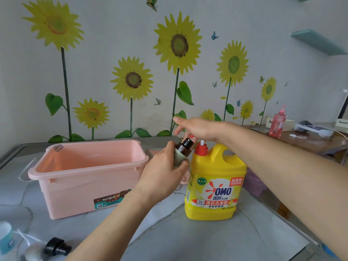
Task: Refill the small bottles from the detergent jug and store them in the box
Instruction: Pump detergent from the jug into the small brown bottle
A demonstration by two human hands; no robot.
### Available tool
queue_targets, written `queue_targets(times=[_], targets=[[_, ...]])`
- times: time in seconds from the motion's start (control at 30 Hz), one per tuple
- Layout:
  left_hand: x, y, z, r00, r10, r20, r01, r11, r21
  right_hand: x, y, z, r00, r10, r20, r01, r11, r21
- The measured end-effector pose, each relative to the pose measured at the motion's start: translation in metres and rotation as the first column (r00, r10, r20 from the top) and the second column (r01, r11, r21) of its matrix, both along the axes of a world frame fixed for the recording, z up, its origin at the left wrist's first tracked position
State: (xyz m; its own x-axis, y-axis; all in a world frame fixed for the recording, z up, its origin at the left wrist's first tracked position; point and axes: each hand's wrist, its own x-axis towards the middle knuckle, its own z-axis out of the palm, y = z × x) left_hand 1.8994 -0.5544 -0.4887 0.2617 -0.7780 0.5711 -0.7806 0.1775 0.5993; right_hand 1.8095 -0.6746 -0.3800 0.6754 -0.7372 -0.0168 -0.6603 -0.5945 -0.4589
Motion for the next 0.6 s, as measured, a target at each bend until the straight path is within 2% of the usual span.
queue_targets(times=[0.13, 0.2, 0.4, 0.5, 0.6], targets=[[0.001, -0.002, -0.001, 1.0, 0.01, -0.008, -0.01, 1.0, 0.011, 0.002, 0.0, -0.007, 0.998, -0.018, -0.054, 0.014, 0.997, -0.071], [0.001, -0.002, -0.001, 1.0, 0.011, -0.011, -0.011, 1.0, 0.016, 0.002, 0.003, -0.003, 0.996, -0.012, -0.092, 0.007, 0.998, -0.058], [0.001, -0.001, 0.001, 1.0, 0.01, -0.005, -0.01, 1.0, 0.002, 0.001, 0.0, -0.004, 1.0, -0.004, -0.001, 0.004, 1.0, -0.029], [0.002, -0.001, 0.001, 1.0, 0.009, -0.004, -0.009, 1.0, 0.005, 0.002, 0.004, -0.007, 0.998, -0.012, -0.066, 0.007, 0.997, -0.073], [0.002, 0.0, 0.0, 1.0, 0.015, -0.003, -0.015, 1.0, 0.014, 0.002, 0.005, 0.002, 0.997, -0.004, -0.073, 0.004, 1.0, 0.004]])
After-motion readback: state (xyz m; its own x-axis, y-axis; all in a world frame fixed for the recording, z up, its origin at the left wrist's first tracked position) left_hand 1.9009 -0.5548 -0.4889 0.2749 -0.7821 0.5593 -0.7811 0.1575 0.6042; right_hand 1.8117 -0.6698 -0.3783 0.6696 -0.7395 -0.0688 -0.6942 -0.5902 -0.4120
